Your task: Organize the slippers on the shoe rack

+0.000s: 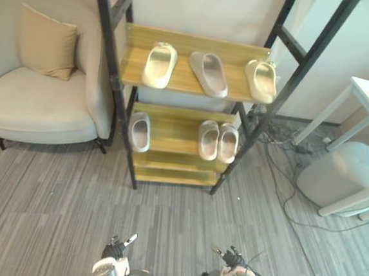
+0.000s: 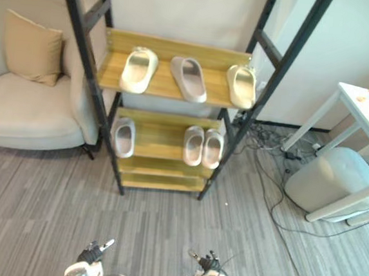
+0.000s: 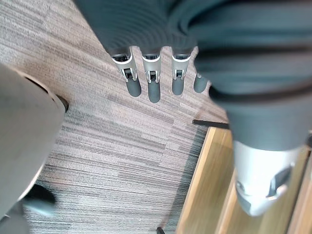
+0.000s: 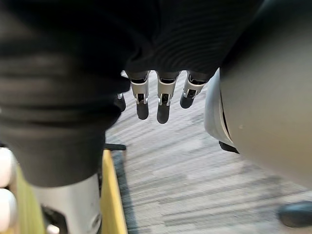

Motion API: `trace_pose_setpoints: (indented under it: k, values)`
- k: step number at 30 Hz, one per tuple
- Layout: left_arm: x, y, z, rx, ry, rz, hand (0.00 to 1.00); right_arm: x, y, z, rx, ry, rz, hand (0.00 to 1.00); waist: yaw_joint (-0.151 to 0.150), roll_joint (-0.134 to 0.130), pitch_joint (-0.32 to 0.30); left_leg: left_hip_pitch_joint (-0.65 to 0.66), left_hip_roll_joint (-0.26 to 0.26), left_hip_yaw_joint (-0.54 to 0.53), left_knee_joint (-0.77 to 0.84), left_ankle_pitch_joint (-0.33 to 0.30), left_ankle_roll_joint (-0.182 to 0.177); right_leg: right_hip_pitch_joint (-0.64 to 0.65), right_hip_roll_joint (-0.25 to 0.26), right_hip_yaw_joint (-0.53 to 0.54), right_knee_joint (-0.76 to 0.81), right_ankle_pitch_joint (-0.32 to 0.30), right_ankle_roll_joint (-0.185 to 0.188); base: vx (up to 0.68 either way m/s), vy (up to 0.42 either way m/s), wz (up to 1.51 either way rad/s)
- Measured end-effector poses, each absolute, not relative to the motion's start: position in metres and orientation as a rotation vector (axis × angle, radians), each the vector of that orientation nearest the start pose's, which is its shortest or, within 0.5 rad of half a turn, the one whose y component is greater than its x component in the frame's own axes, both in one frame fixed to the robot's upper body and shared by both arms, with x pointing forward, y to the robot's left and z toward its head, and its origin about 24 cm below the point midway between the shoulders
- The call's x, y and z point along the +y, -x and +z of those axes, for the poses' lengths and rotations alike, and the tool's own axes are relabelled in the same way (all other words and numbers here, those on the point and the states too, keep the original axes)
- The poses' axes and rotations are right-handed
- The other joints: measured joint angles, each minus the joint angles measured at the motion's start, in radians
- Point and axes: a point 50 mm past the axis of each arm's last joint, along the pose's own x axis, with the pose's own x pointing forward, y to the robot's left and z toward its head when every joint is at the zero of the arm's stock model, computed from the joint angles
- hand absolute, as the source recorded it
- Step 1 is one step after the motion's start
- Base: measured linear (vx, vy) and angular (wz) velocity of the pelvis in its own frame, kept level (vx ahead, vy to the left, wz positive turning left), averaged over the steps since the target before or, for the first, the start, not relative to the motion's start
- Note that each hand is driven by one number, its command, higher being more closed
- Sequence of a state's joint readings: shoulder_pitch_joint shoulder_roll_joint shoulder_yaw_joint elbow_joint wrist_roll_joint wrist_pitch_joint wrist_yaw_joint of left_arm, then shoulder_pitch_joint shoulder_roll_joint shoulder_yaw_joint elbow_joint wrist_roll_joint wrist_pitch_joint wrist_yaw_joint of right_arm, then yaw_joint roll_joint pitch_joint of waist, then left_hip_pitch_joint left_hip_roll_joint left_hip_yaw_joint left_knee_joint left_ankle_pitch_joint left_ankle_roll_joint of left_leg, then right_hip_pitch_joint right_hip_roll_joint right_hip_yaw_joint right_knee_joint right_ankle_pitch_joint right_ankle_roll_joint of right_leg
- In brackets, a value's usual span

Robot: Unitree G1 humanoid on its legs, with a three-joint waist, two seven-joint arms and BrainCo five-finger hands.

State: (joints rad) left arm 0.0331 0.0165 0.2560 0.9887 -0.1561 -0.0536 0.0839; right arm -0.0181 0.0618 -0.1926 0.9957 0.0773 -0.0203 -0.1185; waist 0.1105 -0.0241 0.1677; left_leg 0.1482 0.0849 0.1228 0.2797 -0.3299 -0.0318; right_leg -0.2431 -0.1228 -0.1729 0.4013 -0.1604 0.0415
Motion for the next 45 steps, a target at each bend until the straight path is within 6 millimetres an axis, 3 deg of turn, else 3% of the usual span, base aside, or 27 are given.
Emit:
trace_pose_setpoints:
  k: [2, 3, 5, 7, 8, 10, 13, 14, 16, 17, 19, 24, 27, 30, 31, 33, 34, 35, 36, 38, 39, 42, 45]
  values:
    - [0.198, -0.124, -0.150, 0.950, 0.198, 0.417, 0.00, -0.156, -0.140, -0.150, 0.976, -0.163, -0.291, 0.00, -0.002, -0.013, -0.008, 0.010, -0.001, -0.038, 0.002, -0.024, -0.034, 0.004, 0.001, 0.024, -0.074, 0.132, -0.017, 0.41, -0.295, 0.43]
    - [0.191, -0.123, -0.152, 0.965, 0.213, 0.412, 0.00, -0.159, -0.141, -0.149, 0.971, -0.156, -0.294, 0.00, -0.005, 0.009, -0.012, 0.018, 0.028, -0.069, 0.004, -0.036, -0.046, 0.008, 0.013, -0.003, -0.038, 0.120, -0.006, 0.39, -0.345, 0.66]
    - [0.180, -0.125, -0.153, 0.960, 0.257, 0.416, 0.00, -0.169, -0.142, -0.149, 0.970, -0.135, -0.308, 0.00, -0.008, 0.064, -0.021, -0.049, 0.082, -0.156, 0.139, -0.030, -0.054, 0.042, 0.043, -0.082, -0.021, 0.038, -0.034, 0.39, -0.378, 0.78]
    - [0.177, -0.129, -0.152, 0.950, 0.274, 0.415, 0.00, -0.170, -0.143, -0.148, 0.965, -0.130, -0.310, 0.00, -0.014, 0.081, -0.014, -0.133, 0.101, -0.186, 0.332, 0.007, -0.062, 0.085, 0.058, -0.118, -0.025, 0.010, -0.052, 0.28, -0.312, 0.54]
    - [0.181, -0.128, -0.151, 0.945, 0.271, 0.430, 0.00, -0.169, -0.141, -0.149, 0.974, -0.132, -0.309, 0.00, -0.010, 0.072, -0.005, -0.209, 0.130, -0.184, 0.506, 0.055, -0.057, 0.140, 0.069, -0.132, -0.045, -0.008, -0.069, 0.32, -0.287, 0.31]
    - [0.183, -0.125, -0.151, 0.946, 0.265, 0.433, 0.00, -0.167, -0.139, -0.150, 0.980, -0.139, -0.314, 0.00, -0.006, 0.066, 0.003, -0.242, 0.156, -0.123, 0.565, 0.040, -0.075, 0.209, 0.076, -0.137, -0.082, -0.012, -0.075, 0.25, -0.181, 0.04]
    - [0.181, -0.130, -0.149, 0.927, 0.246, 0.406, 0.00, -0.168, -0.139, -0.150, 0.979, -0.143, -0.322, 0.00, -0.006, 0.064, 0.002, -0.289, 0.154, -0.036, 0.425, 0.021, -0.092, 0.263, 0.070, -0.135, -0.144, -0.013, -0.072, 0.18, -0.062, -0.03]
    - [0.181, -0.131, -0.149, 0.926, 0.238, 0.397, 0.00, -0.168, -0.139, -0.150, 0.979, -0.144, -0.321, 0.00, -0.006, 0.063, 0.003, -0.302, 0.130, -0.023, 0.288, 0.028, -0.085, 0.268, 0.065, -0.133, -0.153, -0.015, -0.061, 0.17, 0.106, 0.04]
    - [0.181, -0.132, -0.148, 0.926, 0.234, 0.389, 0.00, -0.169, -0.139, -0.149, 0.977, -0.143, -0.322, 0.00, -0.006, 0.065, 0.005, -0.303, 0.090, -0.026, 0.134, 0.101, -0.061, 0.277, 0.056, -0.132, -0.156, -0.024, -0.040, 0.16, 0.130, 0.02]
    - [0.188, -0.130, -0.148, 0.928, 0.213, 0.394, 0.00, -0.165, -0.137, -0.151, 0.988, -0.149, -0.317, 0.00, 0.004, 0.040, 0.005, -0.263, 0.056, -0.012, 0.081, 0.135, -0.051, 0.282, 0.030, -0.110, -0.153, -0.028, -0.015, 0.13, 0.093, 0.01]
    - [0.194, -0.128, -0.148, 0.930, 0.196, 0.400, 0.00, -0.160, -0.136, -0.152, 0.999, -0.159, -0.307, 0.00, 0.007, 0.012, 0.003, -0.253, 0.029, 0.006, 0.069, 0.140, -0.037, 0.289, 0.013, -0.094, -0.189, -0.010, 0.012, 0.19, 0.130, -0.09]
    - [0.194, -0.123, -0.151, 0.957, 0.192, 0.397, 0.00, -0.158, -0.132, -0.153, 1.009, -0.159, -0.306, 0.00, 0.007, 0.008, 0.003, -0.188, -0.002, 0.058, 0.071, 0.117, -0.003, 0.344, -0.020, -0.056, -0.209, 0.010, 0.030, 0.13, 0.151, -0.17]
    - [0.193, -0.122, -0.151, 0.961, 0.181, 0.380, 0.00, -0.158, -0.132, -0.153, 1.008, -0.159, -0.303, 0.00, 0.005, 0.013, 0.000, -0.167, -0.007, 0.066, 0.040, 0.098, 0.013, 0.300, -0.035, -0.034, -0.127, 0.007, 0.036, 0.01, 0.085, -0.21]
    - [0.196, -0.118, -0.153, 0.975, 0.165, 0.378, 0.00, -0.157, -0.135, -0.152, 0.998, -0.160, -0.296, 0.00, 0.004, 0.006, 0.000, -0.103, -0.028, 0.074, 0.005, 0.089, 0.027, 0.181, -0.081, -0.002, 0.169, 0.004, 0.041, -0.04, 0.086, -0.15]
    - [0.197, -0.117, -0.153, 0.978, 0.161, 0.379, 0.00, -0.156, -0.134, -0.152, 1.001, -0.162, -0.293, 0.00, 0.000, 0.005, -0.001, -0.090, -0.033, 0.072, -0.002, 0.082, 0.039, 0.168, -0.087, 0.005, 0.202, -0.006, 0.049, 0.01, 0.035, 0.18]
    - [0.198, -0.115, -0.153, 0.981, 0.155, 0.381, 0.00, -0.157, -0.131, -0.153, 1.004, -0.161, -0.292, 0.00, -0.005, -0.002, -0.007, -0.058, -0.034, 0.040, -0.018, 0.081, 0.037, 0.167, -0.071, 0.024, 0.197, -0.063, 0.047, 0.01, -0.032, 0.42]
    - [0.198, -0.114, -0.153, 0.983, 0.153, 0.383, 0.00, -0.157, -0.130, -0.153, 1.004, -0.160, -0.295, 0.00, -0.006, -0.003, -0.008, -0.063, -0.035, 0.026, -0.018, 0.083, 0.032, 0.170, -0.057, 0.030, 0.138, -0.057, 0.042, 0.01, -0.065, 0.55]
    - [0.199, -0.114, -0.153, 0.981, 0.152, 0.387, 0.00, -0.157, -0.129, -0.154, 1.007, -0.159, -0.296, 0.00, -0.007, -0.014, -0.015, -0.075, -0.046, 0.012, -0.017, 0.087, 0.022, 0.173, -0.049, 0.036, 0.065, -0.005, 0.017, 0.05, -0.085, 0.44]
    - [0.200, -0.115, -0.153, 0.978, 0.150, 0.387, 0.00, -0.157, -0.128, -0.154, 1.010, -0.160, -0.296, 0.00, -0.007, -0.020, -0.018, -0.082, -0.053, 0.004, -0.016, 0.088, 0.019, 0.171, -0.049, 0.039, 0.043, -0.007, 0.016, 0.10, -0.139, 0.46]
    - [0.196, -0.113, -0.154, 0.989, 0.165, 0.388, 0.00, -0.158, -0.125, -0.155, 1.025, -0.159, -0.298, 0.00, -0.005, -0.007, -0.044, -0.113, -0.042, -0.024, -0.016, 0.096, -0.004, 0.210, -0.033, 0.024, -0.060, -0.023, 0.030, 0.13, -0.151, 0.29]
    - [0.192, -0.113, -0.155, 0.989, 0.176, 0.387, 0.00, -0.158, -0.126, -0.155, 1.022, -0.157, -0.297, 0.00, -0.005, 0.011, -0.043, -0.115, -0.027, -0.028, -0.018, 0.104, -0.017, 0.214, -0.014, 0.017, -0.100, -0.013, 0.025, 0.10, -0.094, 0.03]
    - [0.190, -0.109, -0.157, 1.004, 0.186, 0.388, 0.00, -0.162, -0.124, -0.156, 1.027, -0.149, -0.304, 0.00, -0.007, 0.022, -0.050, -0.087, -0.001, -0.047, -0.041, 0.109, -0.028, 0.275, 0.022, -0.008, -0.169, 0.005, 0.011, 0.13, -0.107, 0.07]
    - [0.191, -0.107, -0.157, 1.008, 0.178, 0.389, 0.00, -0.167, -0.117, -0.157, 1.040, -0.140, -0.321, 0.00, -0.006, 0.012, -0.059, -0.056, 0.007, -0.053, -0.077, 0.116, -0.040, 0.325, 0.037, -0.026, -0.227, 0.021, 0.008, 0.08, -0.053, 0.14]
